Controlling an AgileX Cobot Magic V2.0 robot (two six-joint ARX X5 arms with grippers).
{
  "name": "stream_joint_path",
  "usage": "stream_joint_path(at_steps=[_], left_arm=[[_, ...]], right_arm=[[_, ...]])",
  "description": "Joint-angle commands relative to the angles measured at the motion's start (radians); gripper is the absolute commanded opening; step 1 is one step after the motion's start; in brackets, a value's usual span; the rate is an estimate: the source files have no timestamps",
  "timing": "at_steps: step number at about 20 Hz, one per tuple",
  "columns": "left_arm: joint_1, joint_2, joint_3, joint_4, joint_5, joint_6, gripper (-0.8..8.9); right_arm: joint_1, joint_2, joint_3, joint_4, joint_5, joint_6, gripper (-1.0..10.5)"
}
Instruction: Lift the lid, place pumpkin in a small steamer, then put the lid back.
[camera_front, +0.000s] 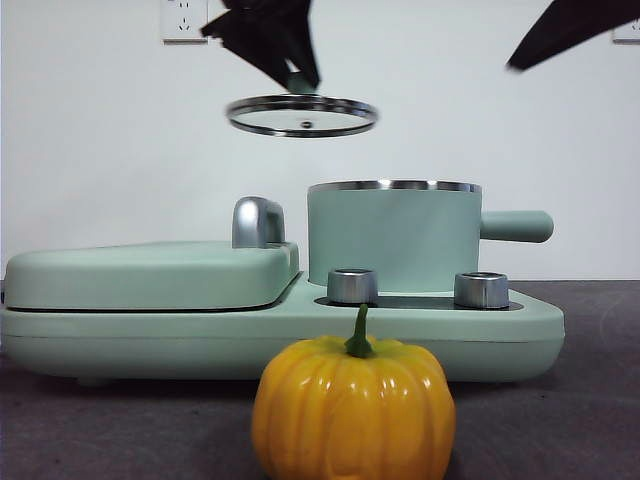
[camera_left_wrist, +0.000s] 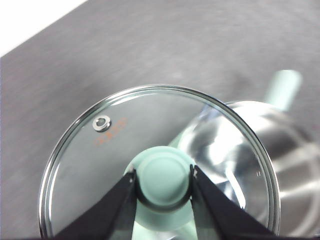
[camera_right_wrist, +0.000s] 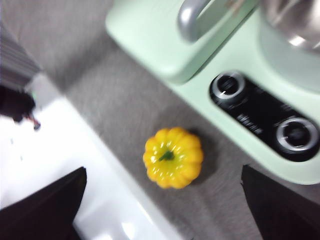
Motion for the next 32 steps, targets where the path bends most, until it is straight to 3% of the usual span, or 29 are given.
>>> stream_joint_path(at_steps=[1, 5, 10, 16, 27, 29, 32], left_arm=[[0.033, -0.006, 0.035, 0.016, 0.003, 0.006, 0.17], [0.097, -0.006, 0.035, 0.012, 0.003, 0.006, 0.17], [0.150, -0.006, 0.034, -0.003, 0.005, 0.003, 0.17], [0.201, -0.006, 0.034, -0.002, 0.056, -0.013, 0.18], [0.248, -0.006, 0.034, -0.002, 0.056, -0.021, 0.17], [0.248, -0.006, 0.034, -0.002, 0.056, -0.020, 0.17], [0.248, -0.006, 0.034, -0.003, 0.056, -0.021, 0.17]], right_arm=[[0.071, 0.078, 0.021, 0.004, 0.023, 0.022, 5.0], [0.171, 0.217, 0.021, 0.013, 0.084, 0.035, 6.0], [0.238, 0.374, 0.021, 0.043, 0.148, 0.034, 6.1], [0.246, 0.495, 0.021, 0.088, 0.206, 0.029, 6.6], [0.252, 0.639, 0.021, 0.156, 0.195, 0.030, 6.6], [0.253, 0.660, 0.021, 0.156, 0.195, 0.030, 6.1], [0.253, 0.672, 0.021, 0.156, 0.177, 0.030, 4.0]])
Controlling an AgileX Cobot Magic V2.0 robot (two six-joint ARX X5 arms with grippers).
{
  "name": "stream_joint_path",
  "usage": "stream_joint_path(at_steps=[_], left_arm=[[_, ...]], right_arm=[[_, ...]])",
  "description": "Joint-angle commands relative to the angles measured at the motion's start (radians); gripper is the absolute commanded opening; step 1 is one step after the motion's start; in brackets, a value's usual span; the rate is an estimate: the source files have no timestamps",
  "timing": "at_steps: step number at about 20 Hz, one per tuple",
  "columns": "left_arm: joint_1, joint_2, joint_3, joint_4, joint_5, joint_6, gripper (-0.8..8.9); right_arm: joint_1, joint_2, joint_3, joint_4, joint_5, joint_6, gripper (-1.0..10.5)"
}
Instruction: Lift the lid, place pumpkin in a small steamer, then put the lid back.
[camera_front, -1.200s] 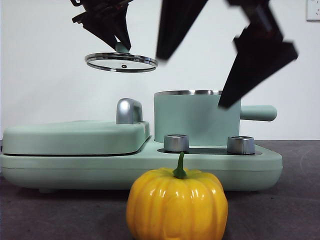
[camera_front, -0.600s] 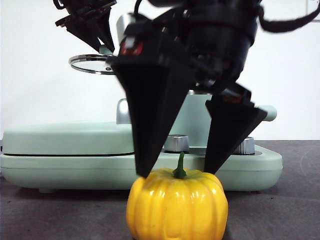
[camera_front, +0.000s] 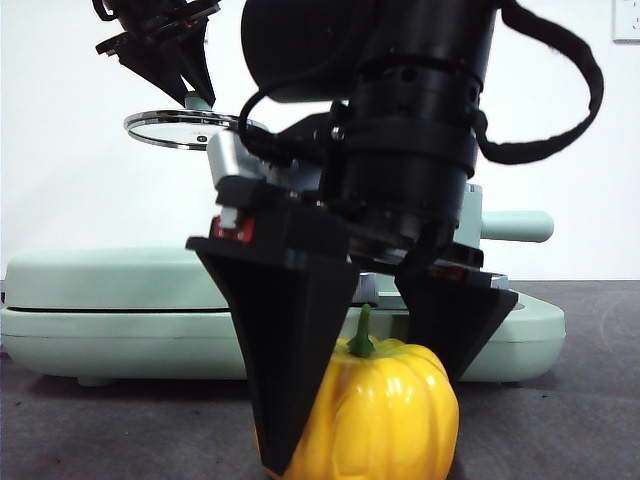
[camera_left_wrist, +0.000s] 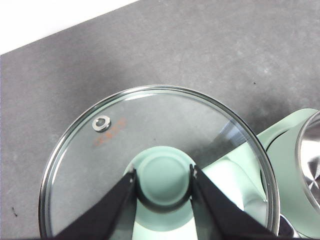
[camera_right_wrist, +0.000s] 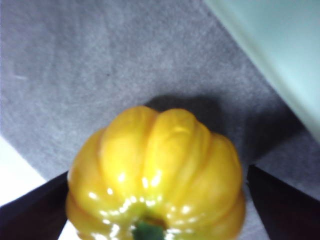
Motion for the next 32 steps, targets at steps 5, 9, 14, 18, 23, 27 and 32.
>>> stream_joint_path(at_steps=[5, 9, 14, 18, 23, 27, 32], left_arm=[[-0.003, -0.006, 0.032, 0.021, 0.005, -0.008, 0.17], [-0.001, -0.006, 0.032, 0.020, 0.005, -0.013, 0.17], [-0.001, -0.006, 0.032, 0.020, 0.005, -0.017, 0.17], [-0.002, -0.006, 0.032, 0.021, 0.005, -0.024, 0.17], [-0.002, -0.006, 0.032, 0.024, 0.005, -0.024, 0.17], [-0.002, -0.006, 0.032, 0.023, 0.005, -0.024, 0.17], [-0.002, -0.006, 0.031, 0.023, 0.005, -0.024, 0.17]], right_arm=[[-0.002, 0.018, 0.047, -0.035, -0.041, 0.011, 3.6], [-0.051, 0.018, 0.231, -0.230, -0.037, 0.006, 3.6], [-0.185, 0.035, 0.556, -0.396, -0.035, -0.029, 3.6], [-0.319, 0.138, 0.829, -0.495, -0.032, -0.071, 3.6], [-0.409, 0.317, 1.045, -0.555, -0.018, -0.102, 3.6], [-0.430, 0.418, 1.068, -0.558, 0.063, -0.102, 3.6], [-0.430, 0.481, 1.067, -0.562, 0.119, -0.103, 3.6]])
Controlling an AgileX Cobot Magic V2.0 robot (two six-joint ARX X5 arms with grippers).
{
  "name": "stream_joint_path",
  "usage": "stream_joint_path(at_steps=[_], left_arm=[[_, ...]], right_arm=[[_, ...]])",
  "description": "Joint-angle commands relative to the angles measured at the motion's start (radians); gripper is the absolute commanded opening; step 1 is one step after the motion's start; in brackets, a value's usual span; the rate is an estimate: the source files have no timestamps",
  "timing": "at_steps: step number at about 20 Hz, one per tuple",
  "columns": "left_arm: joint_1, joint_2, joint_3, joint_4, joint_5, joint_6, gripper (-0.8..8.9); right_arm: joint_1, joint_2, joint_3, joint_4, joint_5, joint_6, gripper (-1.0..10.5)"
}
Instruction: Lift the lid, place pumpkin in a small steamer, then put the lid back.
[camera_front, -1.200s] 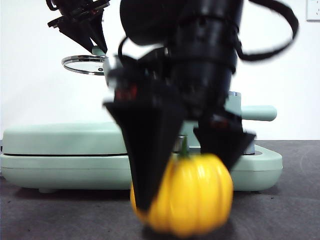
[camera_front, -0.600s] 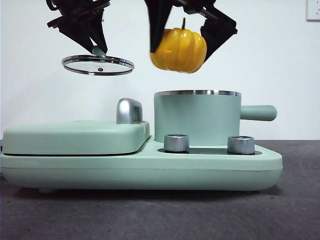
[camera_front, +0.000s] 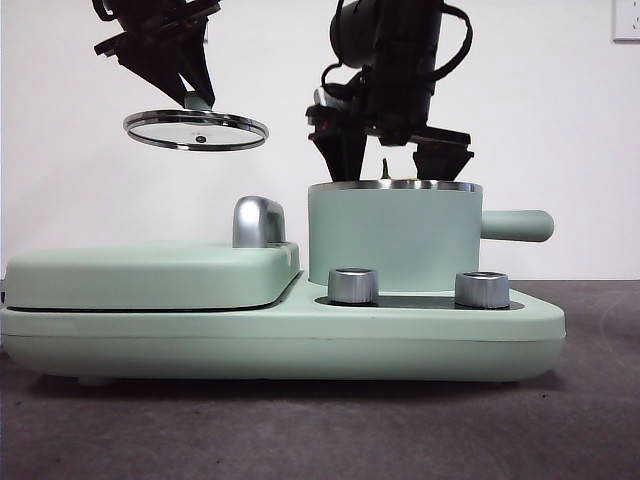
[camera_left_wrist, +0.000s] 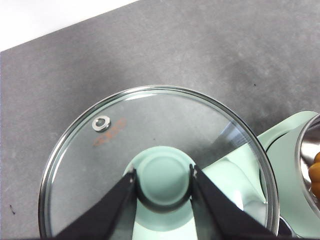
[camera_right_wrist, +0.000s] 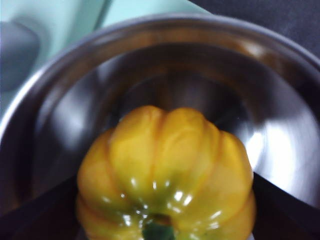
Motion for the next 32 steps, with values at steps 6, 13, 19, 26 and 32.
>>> stream_joint_path(at_steps=[6, 13, 19, 26, 32], left_arm=[[-0.002, -0.006, 0.031, 0.024, 0.006, -0.007, 0.17], [-0.002, -0.006, 0.031, 0.023, 0.006, -0.016, 0.17], [-0.002, -0.006, 0.031, 0.024, 0.006, -0.016, 0.17], [-0.002, -0.006, 0.031, 0.023, 0.006, -0.017, 0.17], [-0.006, -0.006, 0.027, 0.022, 0.006, -0.021, 0.17]], right_arm=[[0.008, 0.060, 0.027, -0.003, 0.005, -0.012, 3.6], [0.003, 0.081, 0.025, -0.012, 0.005, -0.012, 3.6], [0.003, 0.081, 0.025, -0.012, 0.005, -0.011, 5.2], [-0.004, 0.080, 0.145, -0.085, 0.003, -0.012, 5.5], [-0.002, -0.055, 0.198, -0.092, -0.044, -0.014, 5.5]])
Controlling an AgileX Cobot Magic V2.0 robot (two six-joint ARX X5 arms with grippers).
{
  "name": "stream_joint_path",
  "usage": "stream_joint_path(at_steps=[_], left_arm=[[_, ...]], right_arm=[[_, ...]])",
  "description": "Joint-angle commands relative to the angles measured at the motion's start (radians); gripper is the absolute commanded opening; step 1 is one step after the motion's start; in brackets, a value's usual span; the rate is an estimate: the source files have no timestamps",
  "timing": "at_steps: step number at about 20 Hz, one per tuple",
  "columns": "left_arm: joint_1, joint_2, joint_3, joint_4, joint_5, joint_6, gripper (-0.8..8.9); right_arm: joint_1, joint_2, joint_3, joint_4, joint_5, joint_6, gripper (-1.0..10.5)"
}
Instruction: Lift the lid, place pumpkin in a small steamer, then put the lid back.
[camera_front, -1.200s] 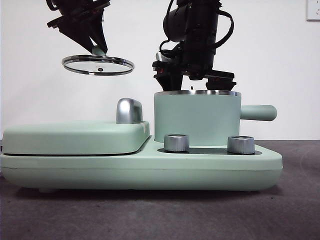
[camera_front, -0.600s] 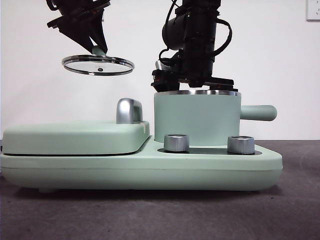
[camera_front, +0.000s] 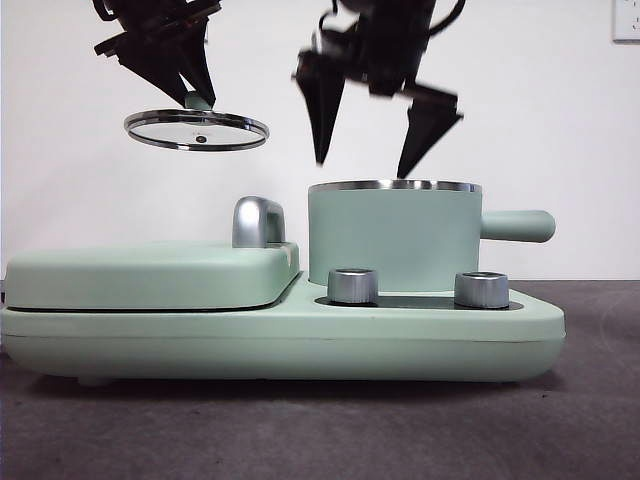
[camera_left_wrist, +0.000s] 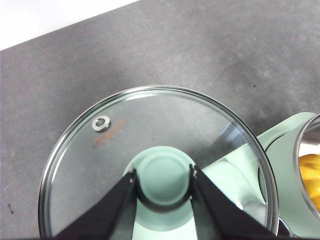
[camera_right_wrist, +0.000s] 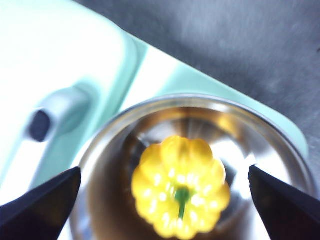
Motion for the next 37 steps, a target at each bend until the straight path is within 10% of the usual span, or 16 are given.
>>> stream_joint_path(at_steps=[1, 16, 25, 37], left_arm=[[-0.006, -0.006, 0.027, 0.019, 0.005, -0.014, 0.17], [-0.204, -0.006, 0.027, -0.007, 0.005, -0.017, 0.17], [-0.363, -0.006, 0.025, -0.003, 0.005, -0.014, 0.17], [-0.442, -0.005, -0.001, 0.039, 0.015, 0.014, 0.17]], right_arm=[[0.006, -0.073, 0.022, -0.080, 0.001, -0.013, 5.5], [0.071, -0.936, -0.750, -0.076, 0.054, -0.035, 5.5], [0.072, -1.525, -1.294, 0.288, 0.039, 0.034, 5.5], [0.072, -1.863, -1.434, 0.298, 0.076, 0.137, 5.5]])
